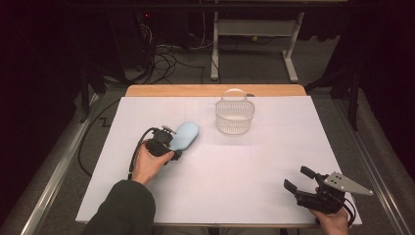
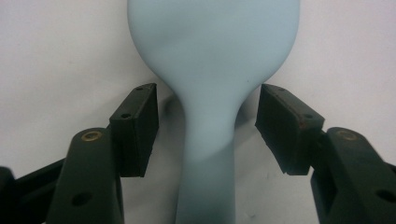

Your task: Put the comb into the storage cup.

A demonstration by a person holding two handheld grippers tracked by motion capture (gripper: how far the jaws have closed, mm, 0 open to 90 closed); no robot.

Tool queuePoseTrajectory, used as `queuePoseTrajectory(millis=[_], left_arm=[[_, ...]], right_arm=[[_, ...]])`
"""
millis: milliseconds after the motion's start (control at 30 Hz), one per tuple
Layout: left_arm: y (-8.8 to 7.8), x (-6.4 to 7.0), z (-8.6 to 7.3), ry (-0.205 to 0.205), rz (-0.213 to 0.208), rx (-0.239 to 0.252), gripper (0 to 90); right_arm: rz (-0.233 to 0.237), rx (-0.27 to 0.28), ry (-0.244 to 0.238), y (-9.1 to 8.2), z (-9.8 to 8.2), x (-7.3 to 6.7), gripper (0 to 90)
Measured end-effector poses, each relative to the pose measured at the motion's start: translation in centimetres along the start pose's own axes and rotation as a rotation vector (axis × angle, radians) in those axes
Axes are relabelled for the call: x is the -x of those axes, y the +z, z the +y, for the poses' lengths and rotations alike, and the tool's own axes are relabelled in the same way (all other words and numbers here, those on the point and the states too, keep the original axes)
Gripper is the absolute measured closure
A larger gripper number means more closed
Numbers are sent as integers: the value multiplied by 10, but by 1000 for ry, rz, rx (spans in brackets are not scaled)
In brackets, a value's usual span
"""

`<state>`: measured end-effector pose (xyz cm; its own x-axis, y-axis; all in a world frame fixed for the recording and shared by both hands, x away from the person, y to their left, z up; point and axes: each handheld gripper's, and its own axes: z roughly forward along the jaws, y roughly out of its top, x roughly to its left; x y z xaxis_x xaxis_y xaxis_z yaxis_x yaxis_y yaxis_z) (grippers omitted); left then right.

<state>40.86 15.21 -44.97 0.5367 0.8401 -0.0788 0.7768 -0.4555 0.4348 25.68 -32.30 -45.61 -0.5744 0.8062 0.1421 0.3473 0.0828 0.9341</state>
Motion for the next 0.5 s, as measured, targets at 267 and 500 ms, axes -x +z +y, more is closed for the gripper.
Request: queuePoseTrajectory(millis=[267, 500], left_arm=[[2, 3, 0, 29, 13, -15, 372], [3, 5, -1, 34, 20, -14, 356]], right_arm=[[1, 3, 7, -1, 0, 0, 172], [0, 3, 4, -1, 0, 0, 172]])
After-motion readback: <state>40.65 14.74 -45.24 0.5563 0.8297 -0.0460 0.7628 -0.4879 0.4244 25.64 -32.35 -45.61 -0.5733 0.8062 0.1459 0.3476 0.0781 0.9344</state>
